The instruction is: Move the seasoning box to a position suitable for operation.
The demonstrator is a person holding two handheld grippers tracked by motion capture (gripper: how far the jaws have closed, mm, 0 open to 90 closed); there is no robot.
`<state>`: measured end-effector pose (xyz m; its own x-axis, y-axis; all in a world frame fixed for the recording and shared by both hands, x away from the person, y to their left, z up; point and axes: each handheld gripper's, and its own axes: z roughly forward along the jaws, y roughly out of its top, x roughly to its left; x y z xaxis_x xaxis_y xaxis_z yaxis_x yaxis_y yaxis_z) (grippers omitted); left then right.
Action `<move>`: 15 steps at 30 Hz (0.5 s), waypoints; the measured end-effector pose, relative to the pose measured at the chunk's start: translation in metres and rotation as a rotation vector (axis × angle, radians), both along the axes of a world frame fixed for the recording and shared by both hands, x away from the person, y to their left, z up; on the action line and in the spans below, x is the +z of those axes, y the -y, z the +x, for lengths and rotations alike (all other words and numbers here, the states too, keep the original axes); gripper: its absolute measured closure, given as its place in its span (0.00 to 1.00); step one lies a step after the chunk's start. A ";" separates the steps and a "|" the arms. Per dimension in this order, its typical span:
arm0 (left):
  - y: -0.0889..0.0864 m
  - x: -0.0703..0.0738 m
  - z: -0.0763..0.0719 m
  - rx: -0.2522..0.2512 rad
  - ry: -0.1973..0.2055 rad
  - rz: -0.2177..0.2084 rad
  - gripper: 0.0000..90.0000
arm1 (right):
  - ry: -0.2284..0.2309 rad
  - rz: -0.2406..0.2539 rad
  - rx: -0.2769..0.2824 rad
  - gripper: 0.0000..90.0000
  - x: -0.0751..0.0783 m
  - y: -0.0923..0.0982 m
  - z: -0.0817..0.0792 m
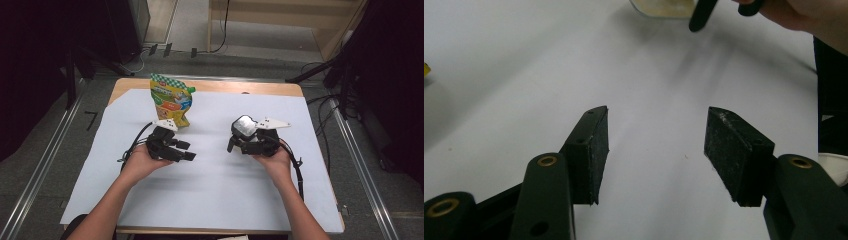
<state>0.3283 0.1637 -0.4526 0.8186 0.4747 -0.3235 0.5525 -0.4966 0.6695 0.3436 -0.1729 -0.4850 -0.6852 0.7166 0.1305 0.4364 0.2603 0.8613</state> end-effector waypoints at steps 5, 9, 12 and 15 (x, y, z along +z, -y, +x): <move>0.001 0.001 0.001 -0.003 0.005 0.008 0.50 | -0.006 0.013 0.028 0.17 0.000 -0.012 -0.010; 0.001 0.002 0.002 -0.005 0.008 0.006 0.50 | -0.006 0.000 0.060 0.18 -0.002 -0.022 -0.015; 0.000 0.003 0.003 0.000 0.009 0.002 0.50 | -0.020 -0.003 0.078 0.18 -0.006 -0.030 -0.017; -0.001 0.003 0.004 0.000 0.007 0.001 0.50 | -0.021 -0.030 0.096 0.18 -0.011 -0.037 -0.018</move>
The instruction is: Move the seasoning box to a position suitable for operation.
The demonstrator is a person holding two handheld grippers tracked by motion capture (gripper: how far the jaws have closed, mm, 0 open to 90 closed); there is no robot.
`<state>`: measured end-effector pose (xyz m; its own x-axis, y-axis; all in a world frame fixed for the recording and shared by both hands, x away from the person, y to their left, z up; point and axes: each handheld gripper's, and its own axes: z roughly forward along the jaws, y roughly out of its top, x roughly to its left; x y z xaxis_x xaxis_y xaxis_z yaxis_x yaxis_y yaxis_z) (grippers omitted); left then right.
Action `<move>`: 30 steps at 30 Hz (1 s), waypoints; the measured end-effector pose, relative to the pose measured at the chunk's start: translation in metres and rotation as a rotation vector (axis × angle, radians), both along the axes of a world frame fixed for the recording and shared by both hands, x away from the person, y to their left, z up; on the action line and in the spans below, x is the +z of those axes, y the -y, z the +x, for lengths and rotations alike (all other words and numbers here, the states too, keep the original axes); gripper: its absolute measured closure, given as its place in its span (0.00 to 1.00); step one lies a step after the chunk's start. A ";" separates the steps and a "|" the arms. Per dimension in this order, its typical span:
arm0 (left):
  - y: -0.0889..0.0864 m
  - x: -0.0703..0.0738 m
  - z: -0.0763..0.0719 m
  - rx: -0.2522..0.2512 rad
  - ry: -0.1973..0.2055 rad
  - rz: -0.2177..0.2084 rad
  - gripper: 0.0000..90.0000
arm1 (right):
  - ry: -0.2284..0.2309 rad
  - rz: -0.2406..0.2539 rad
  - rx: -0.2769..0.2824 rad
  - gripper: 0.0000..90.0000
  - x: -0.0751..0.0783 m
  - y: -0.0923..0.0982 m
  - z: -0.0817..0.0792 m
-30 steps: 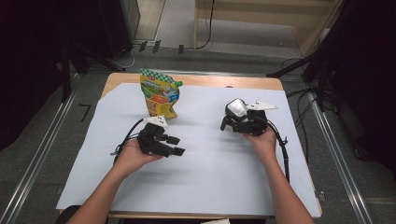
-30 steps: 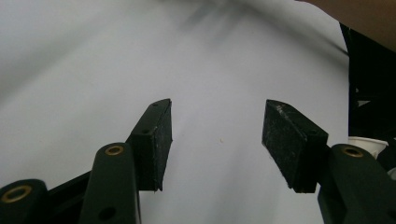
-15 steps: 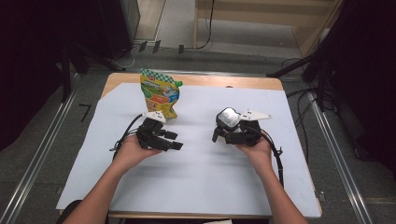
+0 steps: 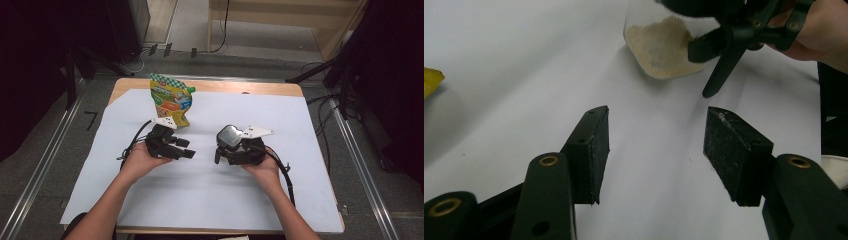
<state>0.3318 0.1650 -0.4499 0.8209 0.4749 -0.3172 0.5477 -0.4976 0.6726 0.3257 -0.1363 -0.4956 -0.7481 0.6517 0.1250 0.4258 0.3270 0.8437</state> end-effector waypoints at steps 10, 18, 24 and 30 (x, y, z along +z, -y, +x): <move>-0.001 -0.001 0.001 0.004 -0.002 -0.005 0.50 | -0.012 -0.026 0.077 0.18 -0.009 -0.027 -0.011; 0.001 -0.001 0.000 -0.006 0.001 0.000 0.50 | -0.001 -0.042 0.069 0.17 -0.012 -0.028 -0.020; 0.004 -0.002 0.000 -0.014 0.002 0.009 0.50 | 0.021 -0.095 0.059 0.17 -0.010 -0.034 -0.027; 0.004 -0.002 -0.001 -0.016 0.011 0.000 0.50 | -0.028 -0.080 0.062 0.15 -0.009 -0.031 -0.025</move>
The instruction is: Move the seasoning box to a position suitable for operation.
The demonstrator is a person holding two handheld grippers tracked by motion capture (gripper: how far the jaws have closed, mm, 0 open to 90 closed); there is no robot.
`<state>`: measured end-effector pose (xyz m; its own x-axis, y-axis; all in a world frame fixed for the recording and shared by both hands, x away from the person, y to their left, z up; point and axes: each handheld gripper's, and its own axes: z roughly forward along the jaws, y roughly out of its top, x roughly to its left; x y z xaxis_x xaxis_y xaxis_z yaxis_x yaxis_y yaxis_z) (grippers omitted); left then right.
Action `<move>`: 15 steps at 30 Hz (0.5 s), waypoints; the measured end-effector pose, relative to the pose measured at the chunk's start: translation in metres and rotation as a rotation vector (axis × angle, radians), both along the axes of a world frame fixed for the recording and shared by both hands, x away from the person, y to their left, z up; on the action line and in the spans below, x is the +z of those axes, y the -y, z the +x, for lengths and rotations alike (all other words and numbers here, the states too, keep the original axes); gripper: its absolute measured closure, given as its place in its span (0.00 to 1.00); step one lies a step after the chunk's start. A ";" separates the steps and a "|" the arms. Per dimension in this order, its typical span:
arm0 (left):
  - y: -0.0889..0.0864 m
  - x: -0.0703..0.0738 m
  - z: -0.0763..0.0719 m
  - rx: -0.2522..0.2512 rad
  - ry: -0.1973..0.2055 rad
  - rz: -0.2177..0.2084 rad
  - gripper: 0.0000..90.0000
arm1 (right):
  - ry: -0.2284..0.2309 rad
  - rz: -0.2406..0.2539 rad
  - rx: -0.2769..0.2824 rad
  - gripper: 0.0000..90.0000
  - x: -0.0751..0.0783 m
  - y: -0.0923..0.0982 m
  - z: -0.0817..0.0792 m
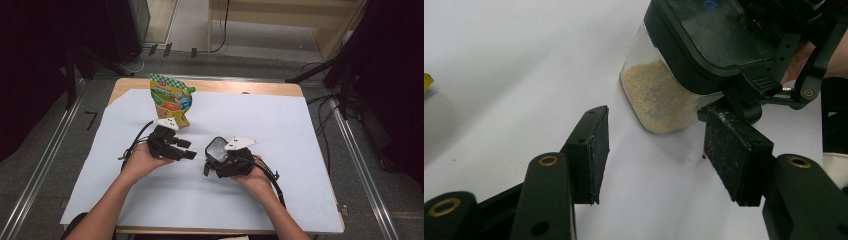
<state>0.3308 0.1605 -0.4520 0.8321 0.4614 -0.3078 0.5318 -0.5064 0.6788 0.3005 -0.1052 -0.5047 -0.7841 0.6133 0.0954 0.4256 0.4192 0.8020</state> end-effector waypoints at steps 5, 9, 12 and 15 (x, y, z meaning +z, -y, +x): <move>0.000 -0.001 0.002 -0.007 -0.008 -0.011 0.53 | -0.046 0.008 -0.010 0.13 0.003 0.008 -0.002; 0.000 -0.001 0.002 -0.018 -0.011 -0.017 0.59 | -0.045 -0.014 -0.019 0.14 0.010 0.013 -0.008; 0.002 0.000 0.002 -0.022 -0.025 -0.019 0.62 | -0.057 -0.001 -0.031 0.15 0.016 0.023 -0.015; 0.005 0.002 -0.002 -0.034 -0.031 -0.009 0.66 | -0.068 0.025 -0.048 0.16 0.025 0.034 -0.026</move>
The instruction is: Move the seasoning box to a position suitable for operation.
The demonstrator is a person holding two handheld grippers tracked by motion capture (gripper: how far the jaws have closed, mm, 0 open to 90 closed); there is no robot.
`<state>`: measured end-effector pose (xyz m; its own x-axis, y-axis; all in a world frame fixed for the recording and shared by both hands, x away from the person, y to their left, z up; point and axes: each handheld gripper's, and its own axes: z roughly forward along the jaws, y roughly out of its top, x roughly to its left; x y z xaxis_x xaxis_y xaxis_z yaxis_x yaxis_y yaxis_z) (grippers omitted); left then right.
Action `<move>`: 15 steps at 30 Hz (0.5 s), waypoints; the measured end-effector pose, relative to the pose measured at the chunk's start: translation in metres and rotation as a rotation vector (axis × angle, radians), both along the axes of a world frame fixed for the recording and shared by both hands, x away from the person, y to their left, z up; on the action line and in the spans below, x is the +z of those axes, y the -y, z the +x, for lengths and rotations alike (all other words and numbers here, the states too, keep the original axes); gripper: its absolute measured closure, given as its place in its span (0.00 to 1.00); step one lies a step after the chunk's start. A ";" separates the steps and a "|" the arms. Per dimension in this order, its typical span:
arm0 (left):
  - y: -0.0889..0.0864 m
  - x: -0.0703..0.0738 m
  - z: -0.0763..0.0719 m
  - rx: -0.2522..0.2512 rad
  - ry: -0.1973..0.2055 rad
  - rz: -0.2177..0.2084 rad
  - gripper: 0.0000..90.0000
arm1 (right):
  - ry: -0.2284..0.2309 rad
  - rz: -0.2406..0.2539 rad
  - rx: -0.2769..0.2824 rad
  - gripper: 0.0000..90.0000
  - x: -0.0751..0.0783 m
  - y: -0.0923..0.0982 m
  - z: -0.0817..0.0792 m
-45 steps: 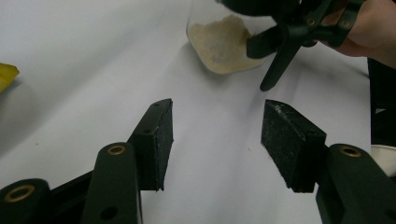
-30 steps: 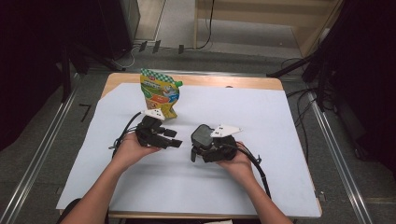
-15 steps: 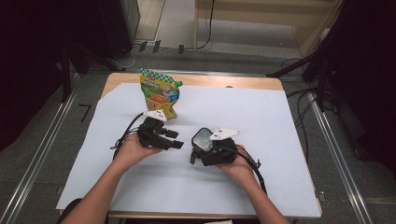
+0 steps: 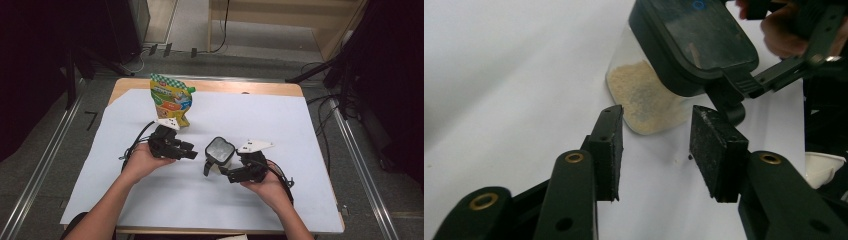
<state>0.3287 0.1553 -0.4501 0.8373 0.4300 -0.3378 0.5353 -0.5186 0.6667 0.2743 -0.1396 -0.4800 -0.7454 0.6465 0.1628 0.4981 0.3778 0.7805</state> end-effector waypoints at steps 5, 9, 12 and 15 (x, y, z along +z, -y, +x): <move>0.006 0.003 -0.004 -0.016 0.012 0.010 0.74 | 0.022 -0.019 -0.016 0.30 0.008 0.014 -0.018; 0.008 0.004 -0.005 -0.030 0.002 0.007 0.84 | 0.014 -0.042 -0.013 0.43 0.007 0.019 -0.019; 0.010 0.003 -0.005 -0.045 -0.001 -0.003 0.90 | -0.023 0.004 -0.017 0.48 0.007 0.018 -0.013; 0.012 0.001 -0.006 -0.055 -0.004 0.005 0.94 | -0.027 0.029 -0.022 0.52 0.006 0.015 -0.010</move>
